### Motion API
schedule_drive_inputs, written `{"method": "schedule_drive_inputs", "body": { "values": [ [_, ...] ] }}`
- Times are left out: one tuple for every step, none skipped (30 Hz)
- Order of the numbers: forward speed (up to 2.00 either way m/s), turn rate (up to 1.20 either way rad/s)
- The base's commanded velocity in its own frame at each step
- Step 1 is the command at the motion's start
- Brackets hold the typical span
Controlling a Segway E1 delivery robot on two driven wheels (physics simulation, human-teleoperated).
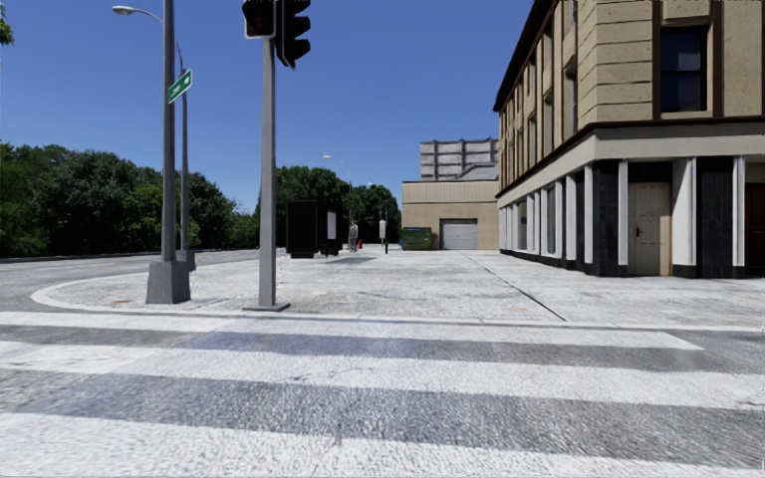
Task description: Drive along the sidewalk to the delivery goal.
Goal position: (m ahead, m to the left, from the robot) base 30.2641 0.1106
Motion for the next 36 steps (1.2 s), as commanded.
{"method": "schedule_drive_inputs", "body": {
  "values": [
    [2.00,0.00],
    [2.00,0.00],
    [2.00,0.00],
    [2.00,0.00],
    [2.00,0.00],
    [2.00,0.00],
    [2.00,0.00],
    [2.00,0.00],
    [2.00,0.00],
    [2.00,0.00],
    [2.00,0.00],
    [2.00,0.00],
    [2.00,0.00],
    [2.00,0.00],
    [2.00,0.00],
    [2.00,0.00],
    [2.00,0.00],
    [2.00,0.00],
    [2.00,0.00],
    [2.00,0.00],
    [2.00,0.00],
    [2.00,0.00],
    [2.00,0.00],
    [2.00,0.00],
    [2.00,0.00],
    [2.00,0.00],
    [2.00,0.00],
    [2.00,0.00],
    [2.00,0.00],
    [2.00,0.00],
    [2.00,0.00],
    [2.00,0.00],
    [2.00,0.00],
    [2.00,0.00],
    [2.00,0.00],
    [2.00,0.00]
  ]
}}
